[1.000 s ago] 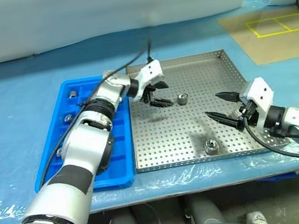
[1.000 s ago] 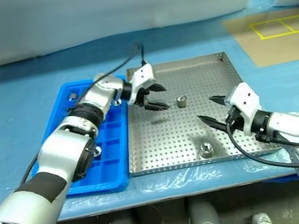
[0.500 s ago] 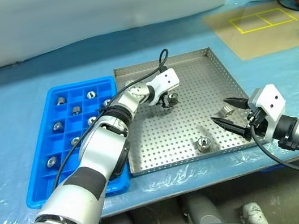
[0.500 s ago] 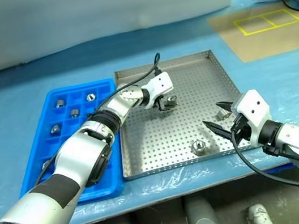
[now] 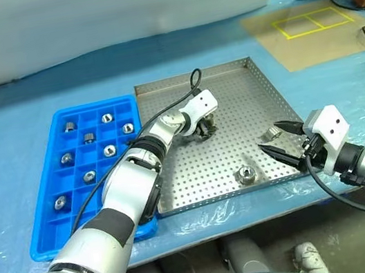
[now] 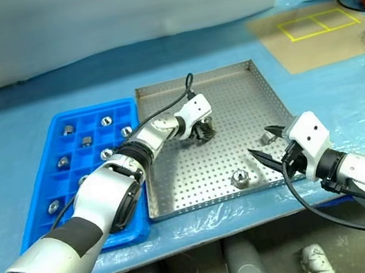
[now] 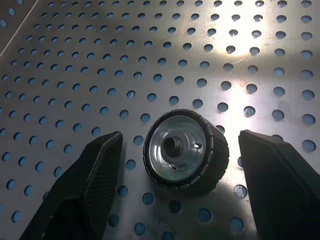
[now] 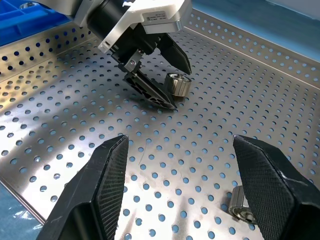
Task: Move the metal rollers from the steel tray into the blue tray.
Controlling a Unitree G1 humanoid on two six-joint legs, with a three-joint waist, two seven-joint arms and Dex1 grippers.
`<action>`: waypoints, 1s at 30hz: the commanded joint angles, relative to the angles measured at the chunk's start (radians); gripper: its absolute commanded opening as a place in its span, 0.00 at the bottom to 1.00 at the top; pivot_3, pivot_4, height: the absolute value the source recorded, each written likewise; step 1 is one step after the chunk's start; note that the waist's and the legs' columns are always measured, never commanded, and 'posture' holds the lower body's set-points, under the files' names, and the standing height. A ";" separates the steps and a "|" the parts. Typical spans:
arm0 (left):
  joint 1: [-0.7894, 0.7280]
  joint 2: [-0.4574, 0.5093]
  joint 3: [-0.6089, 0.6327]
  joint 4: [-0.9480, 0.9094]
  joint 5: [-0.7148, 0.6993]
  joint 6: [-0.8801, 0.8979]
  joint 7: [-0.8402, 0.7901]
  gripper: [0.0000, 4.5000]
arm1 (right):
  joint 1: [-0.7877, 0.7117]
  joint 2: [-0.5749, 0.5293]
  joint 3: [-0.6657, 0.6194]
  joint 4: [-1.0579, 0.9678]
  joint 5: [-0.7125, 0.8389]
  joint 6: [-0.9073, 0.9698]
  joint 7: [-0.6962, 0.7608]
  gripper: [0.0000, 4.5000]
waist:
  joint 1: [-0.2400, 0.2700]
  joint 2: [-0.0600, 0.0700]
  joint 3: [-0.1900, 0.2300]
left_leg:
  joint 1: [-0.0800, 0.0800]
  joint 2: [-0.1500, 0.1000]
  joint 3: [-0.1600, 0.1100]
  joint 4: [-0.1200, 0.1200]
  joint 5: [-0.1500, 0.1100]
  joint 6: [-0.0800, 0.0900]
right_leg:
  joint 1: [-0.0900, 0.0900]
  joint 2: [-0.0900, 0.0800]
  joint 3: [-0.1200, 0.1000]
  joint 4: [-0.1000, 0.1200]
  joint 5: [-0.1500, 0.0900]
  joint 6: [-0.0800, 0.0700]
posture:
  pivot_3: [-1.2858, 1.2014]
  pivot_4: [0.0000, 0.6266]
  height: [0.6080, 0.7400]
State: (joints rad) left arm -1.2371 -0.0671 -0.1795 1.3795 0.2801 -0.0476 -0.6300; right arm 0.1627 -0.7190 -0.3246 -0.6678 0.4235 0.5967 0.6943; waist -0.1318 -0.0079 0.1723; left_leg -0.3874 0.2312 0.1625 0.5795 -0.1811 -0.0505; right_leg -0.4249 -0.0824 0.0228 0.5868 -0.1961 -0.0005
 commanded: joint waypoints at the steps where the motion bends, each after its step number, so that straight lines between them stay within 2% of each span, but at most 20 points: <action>1: 0.012 -0.010 0.022 0.000 0.002 0.024 0.033 0.88 | 0.004 -0.010 -0.029 -0.048 0.016 -0.003 -0.010 0.75 | -0.006 0.000 0.000 | 0.000 -0.001 0.000 0.000 0.000 0.000 | 0.000 -0.001 0.000 0.000 0.000 0.000 | 0.24 0.24 1.00; 7: 0.026 -0.004 0.034 0.000 0.010 0.039 0.033 0.88 | 0.005 -0.009 -0.027 -0.051 0.016 -0.003 -0.016 0.75 | -0.026 0.000 0.000 | -0.001 -0.009 0.000 0.002 -0.003 0.006 | 0.003 -0.010 0.000 -0.005 -0.002 0.007 | 0.24 0.24 1.00; 10: 0.031 0.001 0.020 0.000 0.030 0.026 0.021 0.74 | 0.003 -0.012 -0.024 -0.049 0.018 -0.005 -0.017 0.75 | -0.033 0.000 -0.001 | -0.001 -0.010 0.000 0.002 -0.005 0.009 | 0.006 -0.011 0.000 -0.009 -0.002 0.007 | 0.24 0.24 1.00; 12: 0.032 0.002 0.017 0.000 0.033 0.034 -0.004 0.61 | -0.002 -0.013 -0.022 -0.044 0.019 -0.005 -0.017 0.75 | -0.038 0.000 -0.002 | -0.001 -0.010 0.000 0.002 -0.006 0.010 | 0.008 -0.012 0.000 -0.011 0.000 0.004 | 0.24 0.24 1.00; 20: 0.024 0.007 0.023 -0.003 0.029 0.023 -0.035 0.61 | -0.036 -0.015 0.003 -0.029 0.024 -0.004 -0.013 0.75 | -0.052 0.001 -0.002 | -0.002 -0.014 0.000 0.002 -0.007 0.012 | 0.009 -0.015 -0.001 -0.012 -0.004 0.011 | 0.25 0.24 1.00; 24: 0.033 0.015 0.023 -0.003 0.032 0.025 -0.035 0.43 | -0.038 -0.014 0.012 -0.027 0.021 -0.005 -0.011 0.75 | -0.052 0.001 -0.002 | -0.003 -0.015 0.000 0.002 -0.008 0.014 | 0.009 -0.017 -0.002 -0.013 -0.001 0.007 | 0.25 0.24 1.00; 30: 0.039 0.017 0.036 -0.005 0.016 0.020 -0.079 0.42 | -0.052 -0.025 0.017 -0.012 0.025 -0.006 0.000 0.75 | -0.055 0.001 -0.002 | -0.004 -0.015 0.000 0.002 -0.008 0.015 | 0.008 -0.018 -0.003 -0.014 -0.001 0.007 | 0.26 0.24 1.00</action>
State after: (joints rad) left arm -1.2144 -0.0521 -0.1428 1.3651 0.2899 -0.0384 -0.6951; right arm 0.1247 -0.7288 -0.3006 -0.6718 0.4344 0.5973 0.6863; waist -0.1864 -0.0072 0.1703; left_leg -0.3912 0.2161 0.1622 0.5810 -0.1889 -0.0352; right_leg -0.4171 -0.1000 0.0201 0.5729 -0.1974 0.0063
